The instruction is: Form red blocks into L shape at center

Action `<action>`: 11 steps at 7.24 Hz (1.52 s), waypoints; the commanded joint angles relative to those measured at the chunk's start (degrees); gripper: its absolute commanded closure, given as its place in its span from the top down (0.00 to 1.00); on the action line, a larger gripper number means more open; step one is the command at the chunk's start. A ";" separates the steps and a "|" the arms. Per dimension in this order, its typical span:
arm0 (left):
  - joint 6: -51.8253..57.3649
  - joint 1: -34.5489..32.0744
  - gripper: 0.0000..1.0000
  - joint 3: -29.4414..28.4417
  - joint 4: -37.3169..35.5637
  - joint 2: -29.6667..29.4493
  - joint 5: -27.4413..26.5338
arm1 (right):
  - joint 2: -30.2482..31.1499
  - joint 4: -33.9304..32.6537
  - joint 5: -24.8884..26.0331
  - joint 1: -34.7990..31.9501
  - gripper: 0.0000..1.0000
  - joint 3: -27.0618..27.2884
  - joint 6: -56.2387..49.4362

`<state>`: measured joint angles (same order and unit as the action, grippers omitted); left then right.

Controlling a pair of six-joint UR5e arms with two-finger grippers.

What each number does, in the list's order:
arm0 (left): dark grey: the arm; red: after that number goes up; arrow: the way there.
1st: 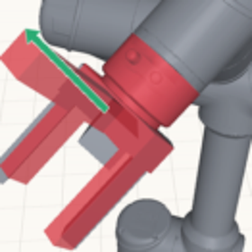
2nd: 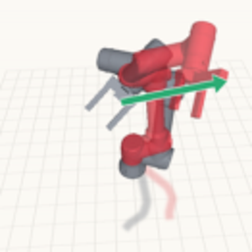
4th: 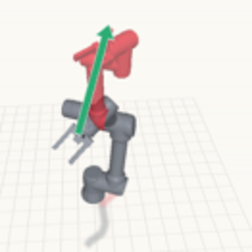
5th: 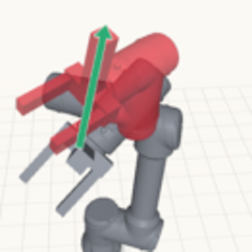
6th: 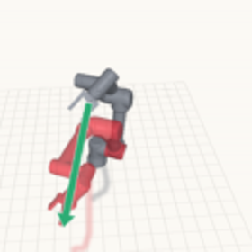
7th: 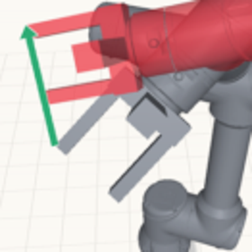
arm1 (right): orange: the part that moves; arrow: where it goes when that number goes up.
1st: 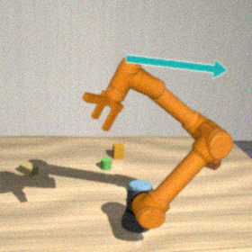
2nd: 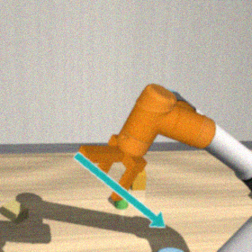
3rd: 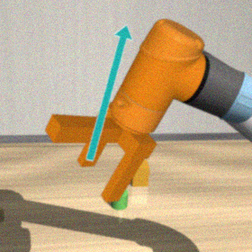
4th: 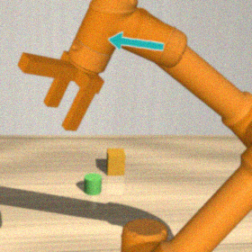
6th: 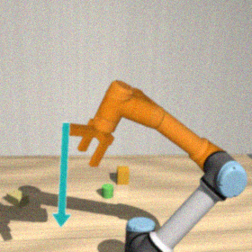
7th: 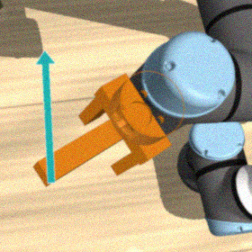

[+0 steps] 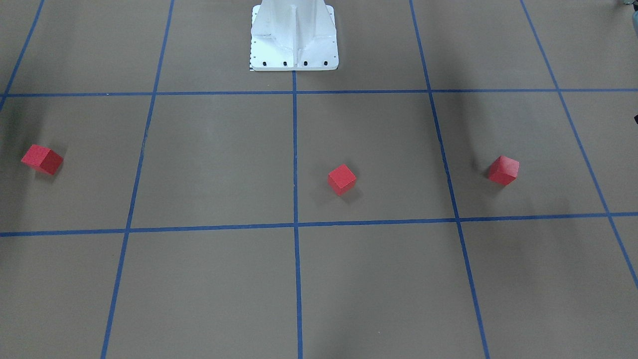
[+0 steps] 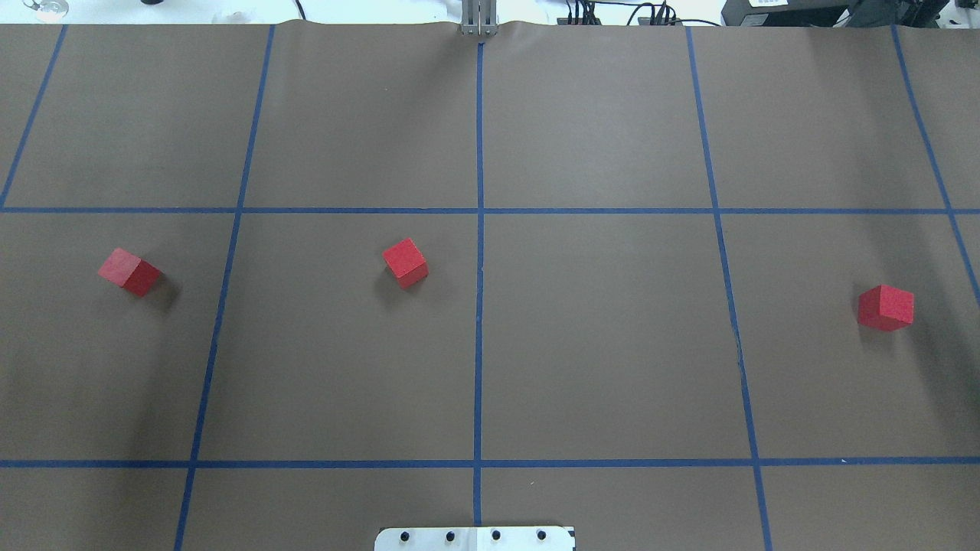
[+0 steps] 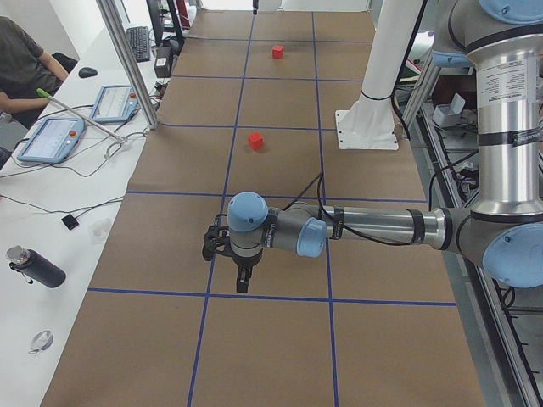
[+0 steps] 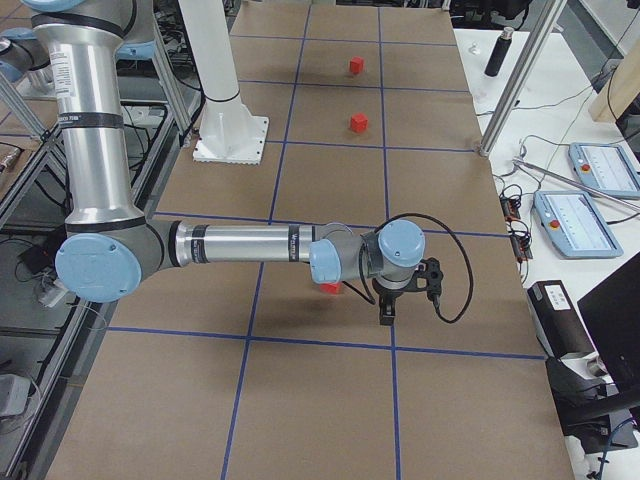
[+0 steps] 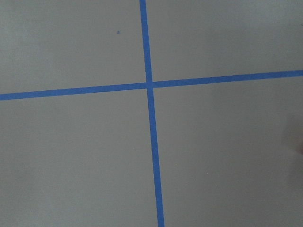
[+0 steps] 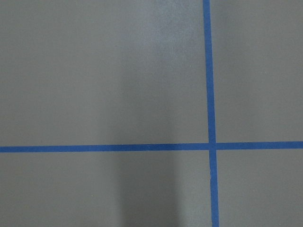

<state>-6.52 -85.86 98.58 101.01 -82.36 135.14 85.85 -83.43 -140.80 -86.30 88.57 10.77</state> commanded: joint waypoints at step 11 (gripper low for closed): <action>-0.16 -0.01 1.00 1.35 2.97 4.05 4.15 | 7.22 -0.86 0.27 0.08 1.00 8.81 -0.75</action>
<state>-6.47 -85.87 100.19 103.91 -78.44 138.01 92.24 -84.46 -140.24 -86.22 96.13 10.09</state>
